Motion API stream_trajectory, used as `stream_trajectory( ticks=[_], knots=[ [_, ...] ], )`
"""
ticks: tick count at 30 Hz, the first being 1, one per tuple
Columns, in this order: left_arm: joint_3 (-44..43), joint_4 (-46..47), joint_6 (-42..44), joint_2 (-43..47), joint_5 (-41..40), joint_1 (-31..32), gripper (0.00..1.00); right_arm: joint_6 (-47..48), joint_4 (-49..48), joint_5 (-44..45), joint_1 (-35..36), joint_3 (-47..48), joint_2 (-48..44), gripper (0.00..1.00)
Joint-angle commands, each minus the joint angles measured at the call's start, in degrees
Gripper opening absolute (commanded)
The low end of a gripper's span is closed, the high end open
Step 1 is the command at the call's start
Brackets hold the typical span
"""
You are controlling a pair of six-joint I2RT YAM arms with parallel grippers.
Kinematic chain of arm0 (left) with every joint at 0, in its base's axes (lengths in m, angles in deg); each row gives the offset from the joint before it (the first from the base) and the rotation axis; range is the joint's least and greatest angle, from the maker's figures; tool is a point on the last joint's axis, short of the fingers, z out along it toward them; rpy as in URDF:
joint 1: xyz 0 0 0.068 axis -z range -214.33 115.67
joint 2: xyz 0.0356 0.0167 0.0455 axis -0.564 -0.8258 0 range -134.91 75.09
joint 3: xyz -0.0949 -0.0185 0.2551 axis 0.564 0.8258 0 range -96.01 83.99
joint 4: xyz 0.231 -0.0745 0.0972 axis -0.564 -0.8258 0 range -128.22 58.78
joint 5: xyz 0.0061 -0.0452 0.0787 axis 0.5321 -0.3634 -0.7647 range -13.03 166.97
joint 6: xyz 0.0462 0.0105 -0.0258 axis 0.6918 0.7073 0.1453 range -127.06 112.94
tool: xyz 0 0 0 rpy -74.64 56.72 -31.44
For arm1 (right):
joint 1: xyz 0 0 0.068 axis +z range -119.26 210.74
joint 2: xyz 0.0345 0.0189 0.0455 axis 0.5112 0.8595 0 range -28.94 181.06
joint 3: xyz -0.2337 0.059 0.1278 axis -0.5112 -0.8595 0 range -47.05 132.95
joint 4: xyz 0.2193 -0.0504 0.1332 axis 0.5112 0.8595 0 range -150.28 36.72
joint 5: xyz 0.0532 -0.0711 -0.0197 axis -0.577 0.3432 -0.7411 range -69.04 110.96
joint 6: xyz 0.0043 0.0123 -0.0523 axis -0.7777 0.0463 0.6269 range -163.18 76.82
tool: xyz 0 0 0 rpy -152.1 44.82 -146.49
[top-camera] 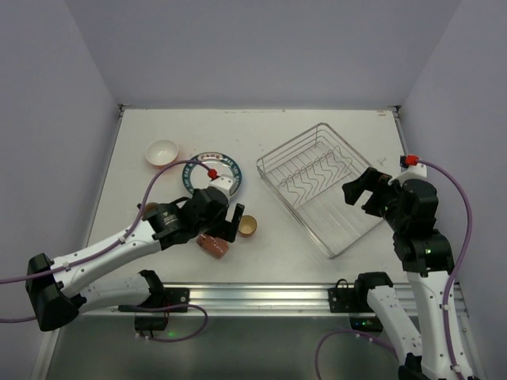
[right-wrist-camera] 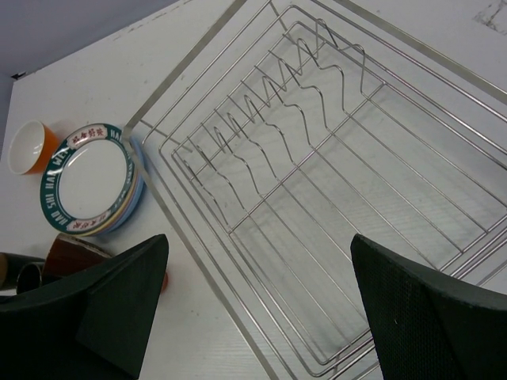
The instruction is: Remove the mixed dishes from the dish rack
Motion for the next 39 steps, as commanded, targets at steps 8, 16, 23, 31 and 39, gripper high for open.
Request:
stream_trajectory(
  ticks=[8, 16, 23, 31, 39],
  knots=[
    [-5.16, -0.1, 1.23, -3.05, -5.55, -3.43, 1.0, -0.12, -2.16, -2.95, 0.34, 1.0, 0.5, 0.99],
    [-8.59, 3.94, 5.19, -10.7, -0.1, -13.88, 1.0, -0.74, -2.6, -4.53, 0.34, 1.18, 0.68, 0.99],
    [-8.51, 4.64, 6.6, -15.27, 2.8, -17.23, 1.0, -0.74, -2.78, -4.8, 0.34, 0.56, 0.33, 0.99],
    [-5.87, 6.84, 7.48, -15.98, 8.25, -18.73, 0.92, -0.65, -2.78, -4.8, 0.34, 0.56, 0.33, 0.99],
    [-4.2, 7.37, 7.74, -17.47, 9.75, -18.73, 0.89, -0.57, -2.6, -4.62, 0.34, 0.39, 0.15, 0.99]
  ],
)
